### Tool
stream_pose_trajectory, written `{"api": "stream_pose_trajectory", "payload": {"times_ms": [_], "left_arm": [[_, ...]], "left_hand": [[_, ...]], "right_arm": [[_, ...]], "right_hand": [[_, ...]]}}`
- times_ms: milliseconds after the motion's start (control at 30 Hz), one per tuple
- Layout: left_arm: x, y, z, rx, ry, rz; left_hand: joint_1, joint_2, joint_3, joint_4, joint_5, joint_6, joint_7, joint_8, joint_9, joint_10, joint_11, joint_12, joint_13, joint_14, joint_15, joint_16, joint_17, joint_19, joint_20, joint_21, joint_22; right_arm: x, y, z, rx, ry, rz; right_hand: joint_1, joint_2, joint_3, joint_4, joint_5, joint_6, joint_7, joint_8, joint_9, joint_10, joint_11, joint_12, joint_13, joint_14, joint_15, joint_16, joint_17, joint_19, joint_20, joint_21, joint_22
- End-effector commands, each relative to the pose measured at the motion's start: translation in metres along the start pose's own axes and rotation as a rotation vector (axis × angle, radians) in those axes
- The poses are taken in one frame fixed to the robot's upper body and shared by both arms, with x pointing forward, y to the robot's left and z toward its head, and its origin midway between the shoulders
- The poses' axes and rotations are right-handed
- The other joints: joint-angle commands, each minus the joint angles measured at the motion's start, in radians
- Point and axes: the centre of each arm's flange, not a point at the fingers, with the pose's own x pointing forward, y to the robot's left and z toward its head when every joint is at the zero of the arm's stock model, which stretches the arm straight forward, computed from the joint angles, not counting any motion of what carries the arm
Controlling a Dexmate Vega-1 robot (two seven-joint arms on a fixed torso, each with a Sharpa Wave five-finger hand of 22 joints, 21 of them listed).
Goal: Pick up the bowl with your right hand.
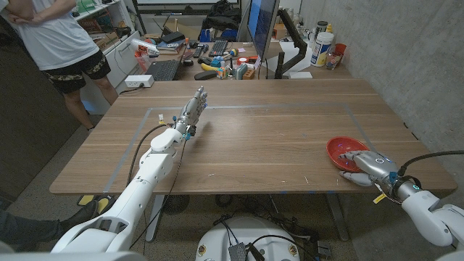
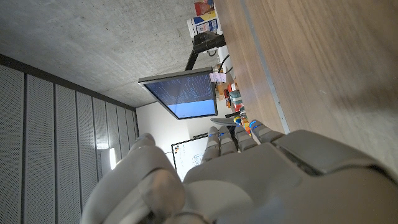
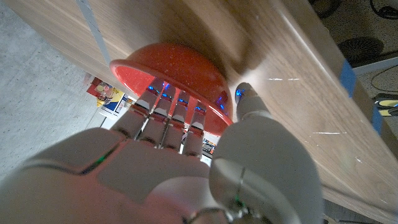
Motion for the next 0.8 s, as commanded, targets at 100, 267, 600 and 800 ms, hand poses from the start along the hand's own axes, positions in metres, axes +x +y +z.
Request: {"api": "stream_pose_trajectory", "payload": {"times_ms": [100, 267, 600, 800], "left_arm": [[0.0011, -0.0016, -0.0030, -0.003, 0.006, 0.001], [0.0022, -0.0031, -0.0027, -0.003, 0.006, 0.000], [0.0022, -0.0049, -0.0019, 0.000, 0.007, 0.000], [0.0029, -0.0055, 0.0000, 0.004, 0.005, -0.002]], "left_hand": [[0.009, 0.001, -0.004, -0.004, 0.000, 0.004, 0.000, -0.002, 0.004, -0.009, -0.002, -0.001, 0.005, -0.009, 0.002, 0.002, 0.006, -0.010, 0.009, 0.003, 0.006], [0.009, 0.002, -0.005, -0.004, 0.000, 0.004, 0.002, -0.002, 0.004, -0.010, 0.000, -0.001, 0.005, -0.009, 0.002, 0.002, 0.006, -0.010, 0.007, 0.003, 0.006], [0.009, 0.002, -0.007, -0.004, -0.001, 0.004, 0.002, -0.002, 0.004, -0.010, 0.001, -0.001, 0.005, -0.009, 0.001, 0.003, 0.006, -0.009, 0.007, 0.003, 0.006], [0.010, 0.003, -0.009, -0.003, -0.001, 0.003, 0.003, -0.002, 0.004, -0.010, 0.000, -0.001, 0.005, -0.010, 0.003, 0.002, 0.006, -0.009, 0.007, 0.004, 0.006]], "right_arm": [[0.0043, 0.0012, -0.0043, 0.011, 0.007, -0.015], [0.0052, 0.0015, -0.0056, 0.010, 0.009, -0.013], [0.0063, 0.0015, -0.0067, 0.006, 0.010, -0.018], [0.0067, 0.0001, -0.0045, 0.000, 0.008, -0.043]], "right_hand": [[0.002, 0.022, 0.009, 0.008, -0.012, 0.067, -0.020, 0.024, 0.011, 0.065, -0.017, 0.020, 0.005, 0.070, -0.067, 0.013, 0.002, 0.071, -0.009, 0.022, 0.003], [0.027, 0.038, 0.024, -0.001, -0.024, 0.099, -0.029, 0.033, 0.019, 0.108, -0.023, 0.031, 0.004, 0.124, -0.083, 0.019, 0.001, 0.109, -0.032, 0.031, 0.003], [0.099, 0.060, 0.059, -0.027, -0.043, 0.161, -0.040, 0.055, 0.031, 0.163, -0.038, 0.042, 0.004, 0.200, -0.113, 0.023, -0.003, 0.140, -0.041, 0.034, 0.003], [0.151, 0.082, 0.084, -0.034, -0.059, 0.226, -0.046, 0.080, 0.041, 0.216, -0.060, 0.055, 0.003, 0.251, -0.130, 0.028, -0.001, 0.159, -0.055, 0.037, 0.004]]}}
